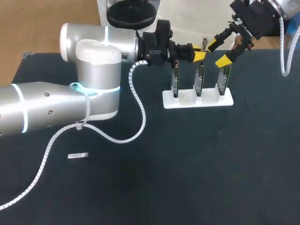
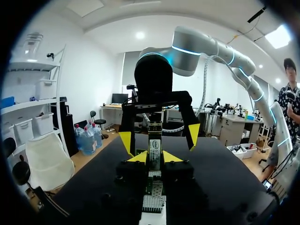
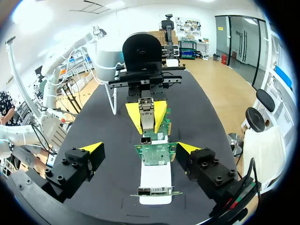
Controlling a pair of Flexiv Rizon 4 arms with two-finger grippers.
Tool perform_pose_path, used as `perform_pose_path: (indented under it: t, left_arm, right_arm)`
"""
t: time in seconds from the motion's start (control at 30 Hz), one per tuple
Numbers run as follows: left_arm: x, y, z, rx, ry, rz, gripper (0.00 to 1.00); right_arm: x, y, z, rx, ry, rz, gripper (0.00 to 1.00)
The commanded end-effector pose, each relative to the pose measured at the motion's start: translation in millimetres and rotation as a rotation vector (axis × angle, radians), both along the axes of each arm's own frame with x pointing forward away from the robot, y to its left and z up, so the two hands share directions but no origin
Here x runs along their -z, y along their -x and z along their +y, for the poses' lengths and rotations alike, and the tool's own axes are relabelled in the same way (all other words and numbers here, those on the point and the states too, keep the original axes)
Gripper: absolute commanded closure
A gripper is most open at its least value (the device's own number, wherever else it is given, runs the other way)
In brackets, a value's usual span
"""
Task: Pick up the optical module with the left hand, and insert it into the network port with the right hand.
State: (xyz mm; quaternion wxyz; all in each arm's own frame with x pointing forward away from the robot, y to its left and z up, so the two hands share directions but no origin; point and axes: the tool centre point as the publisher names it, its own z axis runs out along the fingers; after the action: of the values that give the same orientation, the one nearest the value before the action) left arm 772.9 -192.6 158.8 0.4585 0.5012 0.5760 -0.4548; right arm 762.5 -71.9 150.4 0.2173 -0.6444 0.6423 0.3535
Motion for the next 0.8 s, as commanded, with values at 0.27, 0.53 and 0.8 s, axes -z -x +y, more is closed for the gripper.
perform_pose_path:
  t: [0.27, 0.53, 0.8]
  left_arm:
    - [1.2, 3.6, -0.3, 0.005, -0.003, 0.004, 1.00]
    - [0.3, 3.5, -0.9, 0.005, -0.003, -0.001, 1.00]
    - [-1.4, 2.7, -2.3, 0.011, -0.002, -0.003, 1.00]
  right_arm:
    - [0.2, 0.9, 0.1, 0.002, 0.000, -0.002, 0.00]
    - [0.2, 0.9, 0.1, 0.002, 0.000, -0.002, 0.00]
    - [0.2, 0.9, 0.1, 0.002, 0.000, -0.002, 0.00]
